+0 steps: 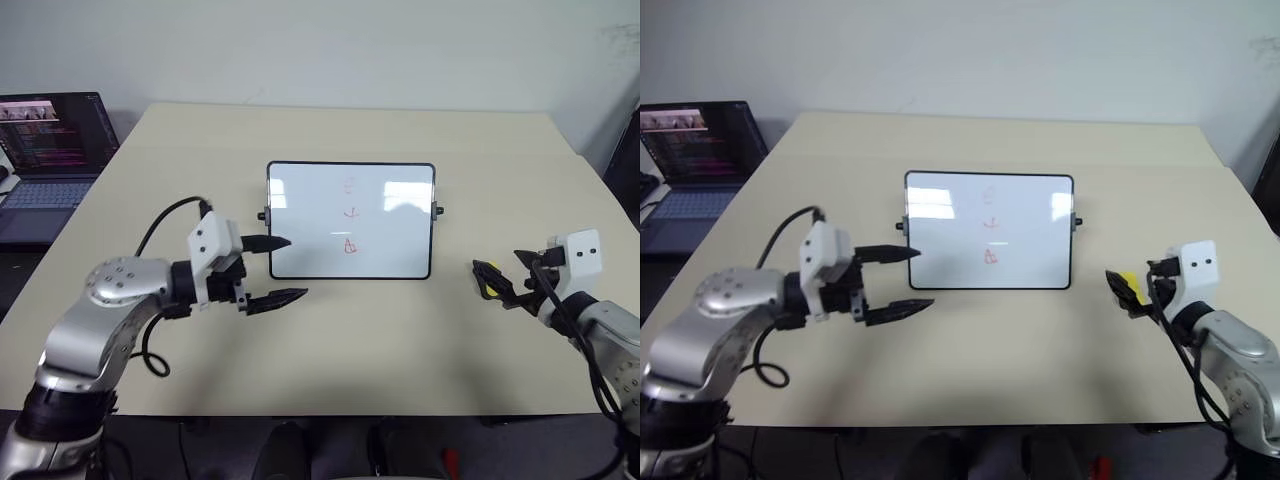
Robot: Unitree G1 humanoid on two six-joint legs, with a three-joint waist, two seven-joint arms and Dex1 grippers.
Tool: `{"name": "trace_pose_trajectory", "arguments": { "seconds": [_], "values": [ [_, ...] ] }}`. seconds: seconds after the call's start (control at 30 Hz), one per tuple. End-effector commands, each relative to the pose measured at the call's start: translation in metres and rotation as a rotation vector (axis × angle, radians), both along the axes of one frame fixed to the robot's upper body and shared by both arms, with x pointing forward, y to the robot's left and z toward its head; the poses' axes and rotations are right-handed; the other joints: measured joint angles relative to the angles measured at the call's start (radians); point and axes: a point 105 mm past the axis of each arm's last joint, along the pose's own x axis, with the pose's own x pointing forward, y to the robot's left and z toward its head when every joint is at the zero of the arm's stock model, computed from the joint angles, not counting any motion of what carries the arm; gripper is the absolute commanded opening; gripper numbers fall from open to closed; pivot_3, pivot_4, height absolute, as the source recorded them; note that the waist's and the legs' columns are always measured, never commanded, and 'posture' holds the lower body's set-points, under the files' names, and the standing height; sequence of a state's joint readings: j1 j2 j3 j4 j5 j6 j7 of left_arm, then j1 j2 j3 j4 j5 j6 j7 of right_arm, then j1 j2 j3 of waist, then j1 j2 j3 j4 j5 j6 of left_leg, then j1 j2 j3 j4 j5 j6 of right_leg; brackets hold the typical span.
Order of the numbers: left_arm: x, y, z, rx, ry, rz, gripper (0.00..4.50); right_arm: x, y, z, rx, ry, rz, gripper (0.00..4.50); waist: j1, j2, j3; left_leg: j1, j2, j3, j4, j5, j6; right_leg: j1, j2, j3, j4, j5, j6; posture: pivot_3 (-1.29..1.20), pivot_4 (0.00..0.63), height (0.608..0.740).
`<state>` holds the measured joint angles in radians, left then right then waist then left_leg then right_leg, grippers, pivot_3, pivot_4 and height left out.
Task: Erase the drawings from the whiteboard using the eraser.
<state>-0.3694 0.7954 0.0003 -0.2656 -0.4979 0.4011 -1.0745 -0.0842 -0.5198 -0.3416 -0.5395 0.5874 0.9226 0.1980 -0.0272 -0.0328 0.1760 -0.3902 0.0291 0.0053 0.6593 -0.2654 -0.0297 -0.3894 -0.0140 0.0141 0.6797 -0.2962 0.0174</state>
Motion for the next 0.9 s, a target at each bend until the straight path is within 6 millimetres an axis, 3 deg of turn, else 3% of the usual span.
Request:
{"name": "trace_pose_trajectory", "arguments": {
  "seconds": [0.03, 0.23, 0.33, 0.9],
  "values": [
    [0.006, -0.007, 0.001, 0.014, -0.023, -0.062, 4.50, 0.008, -0.005, -0.002, -0.051, -0.017, -0.120, 4.49, -0.002, 0.000, 0.000, 0.000, 0.000, 0.000, 0.000, 0.000, 0.000, -0.001, 0.000, 0.000, 0.000, 0.000, 0.000, 0.00, 0.150, 0.740],
    [0.016, -0.012, 0.004, 0.020, -0.054, -0.111, 4.50, 0.013, 0.002, -0.021, -0.061, 0.014, -0.170, 4.49, -0.001, 0.000, 0.000, -0.009, 0.000, 0.000, 0.001, 0.000, 0.000, -0.009, 0.001, 0.000, 0.000, 0.002, -0.004, 0.00, 0.150, 0.740],
    [0.010, -0.018, 0.006, 0.008, -0.040, -0.164, 4.50, 0.016, 0.003, -0.027, -0.056, 0.023, -0.169, 4.49, -0.001, 0.000, 0.000, -0.011, -0.001, 0.001, 0.001, 0.000, 0.000, -0.012, 0.000, 0.001, 0.001, 0.002, -0.004, 0.00, 0.150, 0.740],
    [-0.002, -0.034, 0.009, -0.015, -0.045, -0.223, 4.50, 0.029, -0.016, -0.026, -0.072, 0.024, -0.179, 4.49, -0.001, 0.000, 0.000, -0.012, 0.000, 0.002, 0.001, 0.000, 0.000, -0.014, 0.005, 0.002, 0.002, 0.002, -0.004, 0.00, 0.150, 0.740]
  ]
}}
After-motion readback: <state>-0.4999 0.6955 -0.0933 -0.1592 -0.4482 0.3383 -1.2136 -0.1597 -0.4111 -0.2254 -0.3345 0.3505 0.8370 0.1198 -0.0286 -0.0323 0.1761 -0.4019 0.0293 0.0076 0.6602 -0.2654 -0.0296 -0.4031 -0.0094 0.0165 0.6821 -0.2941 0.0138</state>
